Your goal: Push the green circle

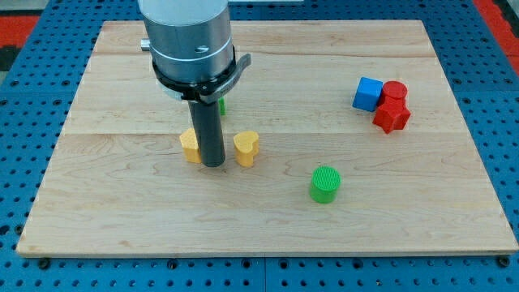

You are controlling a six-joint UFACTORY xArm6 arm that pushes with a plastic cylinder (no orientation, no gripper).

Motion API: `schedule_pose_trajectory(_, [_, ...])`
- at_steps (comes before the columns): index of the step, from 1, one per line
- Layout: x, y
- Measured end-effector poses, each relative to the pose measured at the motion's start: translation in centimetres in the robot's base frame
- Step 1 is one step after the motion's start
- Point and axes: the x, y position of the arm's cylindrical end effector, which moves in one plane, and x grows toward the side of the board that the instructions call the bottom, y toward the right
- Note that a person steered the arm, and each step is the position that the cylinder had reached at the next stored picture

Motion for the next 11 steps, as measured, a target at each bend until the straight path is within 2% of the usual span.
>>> schedule_pose_trajectory(3, [-0.8,6.2])
schedule_pose_trajectory(4, [2.5,5.1])
schedule_pose_trajectory(5, [8.6,8.4])
schedule_pose_trajectory(6, [7.9,12.6])
schedule_pose_trajectory(8, [3.0,21.2])
schedule_pose_trajectory(9, [1.0,21.5])
schedule_pose_trajectory(11, [3.6,20.1])
